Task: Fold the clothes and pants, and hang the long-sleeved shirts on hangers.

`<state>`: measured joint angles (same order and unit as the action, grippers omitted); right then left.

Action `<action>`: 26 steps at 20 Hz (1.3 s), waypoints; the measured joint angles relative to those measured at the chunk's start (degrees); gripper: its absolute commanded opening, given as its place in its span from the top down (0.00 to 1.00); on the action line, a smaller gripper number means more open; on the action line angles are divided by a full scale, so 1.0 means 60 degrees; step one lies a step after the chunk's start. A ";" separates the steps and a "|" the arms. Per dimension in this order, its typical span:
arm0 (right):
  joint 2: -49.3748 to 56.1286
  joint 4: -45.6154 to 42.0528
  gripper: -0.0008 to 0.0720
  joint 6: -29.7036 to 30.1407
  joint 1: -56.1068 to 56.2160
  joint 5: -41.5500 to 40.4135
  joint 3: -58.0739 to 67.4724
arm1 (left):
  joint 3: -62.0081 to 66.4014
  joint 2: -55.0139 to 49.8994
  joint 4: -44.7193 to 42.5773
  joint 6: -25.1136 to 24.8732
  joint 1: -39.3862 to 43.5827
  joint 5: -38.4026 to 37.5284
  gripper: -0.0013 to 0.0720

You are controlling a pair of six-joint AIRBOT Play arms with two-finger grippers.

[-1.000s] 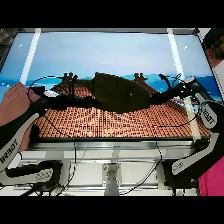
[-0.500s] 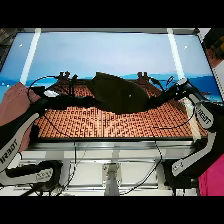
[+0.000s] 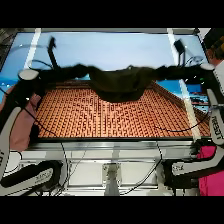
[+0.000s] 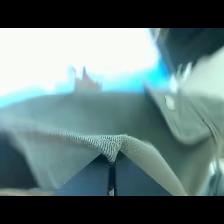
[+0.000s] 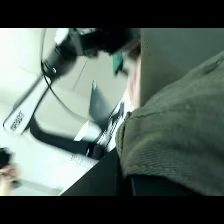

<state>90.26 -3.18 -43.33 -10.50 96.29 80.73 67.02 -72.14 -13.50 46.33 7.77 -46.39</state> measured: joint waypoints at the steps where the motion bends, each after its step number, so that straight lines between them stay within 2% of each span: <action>1: -0.0226 0.0124 0.95 -0.0055 0.0069 -0.0375 0.0346 | 0.0386 0.0055 0.0222 -0.0004 0.0011 0.0339 0.97; 3: -0.0568 0.0066 0.95 -0.0284 0.0255 -0.1381 0.1060 | 0.0933 0.0109 0.0634 -0.0011 0.0058 0.0951 0.97; 8: -0.0852 -0.1421 0.95 -0.1217 0.0623 -0.3045 0.2098 | 0.1501 0.0171 0.2080 -0.0481 0.0120 0.2022 0.97; 12: -0.0911 -0.2248 0.95 -0.1552 0.0721 -0.3490 0.2328 | 0.1803 0.0175 0.2543 -0.0911 0.0251 0.2248 0.97; 17: -0.0925 -0.2473 0.95 -0.2047 0.0732 -0.3909 0.2845 | 0.2422 0.0178 0.2721 -0.1326 0.0229 0.2419 0.97; 26: -0.0925 -0.3133 0.95 -0.2495 0.0743 -0.5661 0.3559 | 0.2732 0.0178 0.2761 -0.1807 0.0168 0.2572 0.97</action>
<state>84.71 -21.98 -58.30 -6.04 62.33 102.08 83.42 -71.07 3.07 35.48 8.78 -30.96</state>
